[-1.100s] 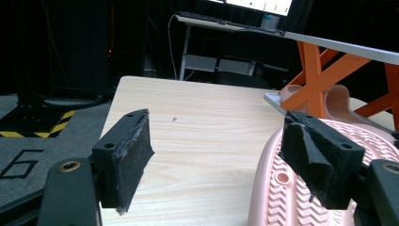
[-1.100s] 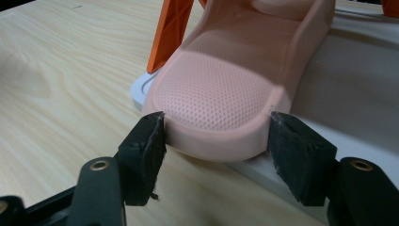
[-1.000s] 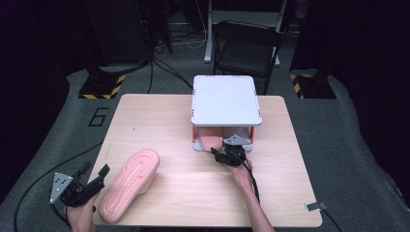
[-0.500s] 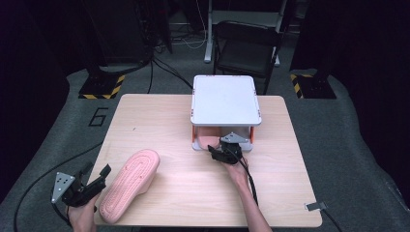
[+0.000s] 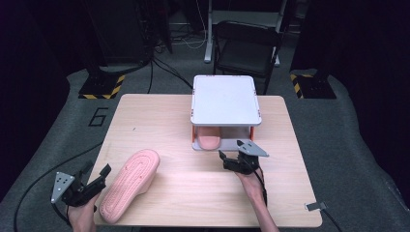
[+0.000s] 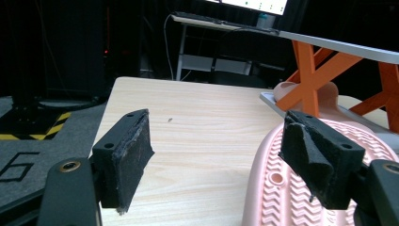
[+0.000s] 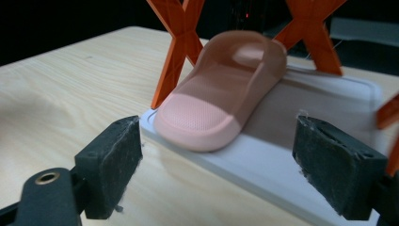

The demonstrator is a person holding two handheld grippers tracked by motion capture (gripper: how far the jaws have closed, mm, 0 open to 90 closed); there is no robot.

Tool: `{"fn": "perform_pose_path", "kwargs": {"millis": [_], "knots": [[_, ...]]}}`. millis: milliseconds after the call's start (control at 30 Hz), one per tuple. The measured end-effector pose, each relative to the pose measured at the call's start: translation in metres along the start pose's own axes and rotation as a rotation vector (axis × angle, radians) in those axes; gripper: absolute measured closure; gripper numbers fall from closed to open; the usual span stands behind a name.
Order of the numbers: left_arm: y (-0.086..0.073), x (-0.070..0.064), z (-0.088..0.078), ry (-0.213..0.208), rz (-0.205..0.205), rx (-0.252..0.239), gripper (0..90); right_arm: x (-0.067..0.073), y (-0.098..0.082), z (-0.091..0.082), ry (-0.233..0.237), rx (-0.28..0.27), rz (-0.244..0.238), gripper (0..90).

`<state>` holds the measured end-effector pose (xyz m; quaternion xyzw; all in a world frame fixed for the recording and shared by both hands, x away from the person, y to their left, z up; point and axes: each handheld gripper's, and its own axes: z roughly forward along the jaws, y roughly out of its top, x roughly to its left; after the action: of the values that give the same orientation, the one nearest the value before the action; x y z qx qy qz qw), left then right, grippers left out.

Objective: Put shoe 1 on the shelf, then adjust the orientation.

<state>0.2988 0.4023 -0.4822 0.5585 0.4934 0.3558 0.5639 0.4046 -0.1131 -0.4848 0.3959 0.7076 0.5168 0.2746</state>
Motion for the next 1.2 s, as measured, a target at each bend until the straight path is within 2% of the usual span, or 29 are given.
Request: {"fn": "perform_pose_path", "kwargs": {"millis": [133,233,267,333,367,433,533,567,700,767,800,833,867,900,1000,1100,1133,1200], "knots": [[0.000,-0.002,0.001,-0.016,0.004,0.012,24.7,-0.005,-0.012,-0.038,-0.034,-0.055,0.007,15.9],[0.000,-0.003,0.003,-0.036,0.006,0.021,24.7,-0.012,-0.022,-0.060,-0.065,-0.079,0.018,16.1],[0.000,-0.003,0.003,-0.036,0.006,0.021,24.8,-0.015,-0.026,-0.067,-0.074,-0.086,0.026,16.1],[-0.001,-0.005,0.005,-0.064,0.011,0.027,24.7,-0.019,-0.031,-0.077,-0.085,-0.085,0.051,16.2],[-0.001,-0.005,0.005,-0.064,0.011,0.027,24.7,-0.019,-0.031,-0.077,-0.085,-0.085,0.051,16.2],[0.000,-0.009,0.007,-0.091,0.018,0.036,24.8,-0.022,-0.038,-0.088,-0.096,-0.091,0.053,17.1],[0.003,-0.012,0.007,-0.130,0.035,0.044,24.8,-0.023,-0.043,-0.094,-0.106,-0.085,0.043,17.6],[0.003,-0.012,0.007,-0.130,0.035,0.044,24.8,-0.023,-0.043,-0.094,-0.106,-0.085,0.043,17.6],[0.007,-0.021,0.008,-0.184,0.077,0.060,24.8,-0.021,-0.045,-0.096,-0.109,-0.083,0.021,18.1],[0.008,-0.023,0.009,-0.196,0.084,0.064,24.8,-0.021,-0.044,-0.096,-0.113,-0.083,0.021,18.2],[0.009,-0.028,0.009,-0.220,0.110,0.084,24.8,-0.022,-0.045,-0.096,-0.112,-0.088,0.024,18.2],[0.009,-0.028,0.009,-0.220,0.110,0.084,24.8,-0.023,-0.044,-0.097,-0.110,-0.080,0.028,18.2],[0.009,-0.034,0.010,-0.244,0.127,0.093,24.8,-0.024,-0.044,-0.097,-0.113,-0.088,0.027,18.2],[0.009,-0.034,0.010,-0.244,0.127,0.093,24.7,-0.024,-0.044,-0.097,-0.113,-0.088,0.027,18.2],[0.006,-0.046,0.010,-0.272,0.156,0.141,24.7,-0.030,-0.044,-0.100,-0.132,-0.091,0.053,18.2],[0.002,-0.053,0.012,-0.279,0.152,0.163,24.4,-0.034,-0.044,-0.101,-0.142,-0.097,0.063,18.2],[-0.003,-0.061,0.012,-0.285,0.183,0.206,24.3,-0.036,-0.045,-0.102,-0.146,-0.094,0.064,18.3],[-0.008,-0.067,0.011,-0.283,0.235,0.258,23.1,-0.037,-0.045,-0.104,-0.144,-0.095,0.058,18.6]]}}
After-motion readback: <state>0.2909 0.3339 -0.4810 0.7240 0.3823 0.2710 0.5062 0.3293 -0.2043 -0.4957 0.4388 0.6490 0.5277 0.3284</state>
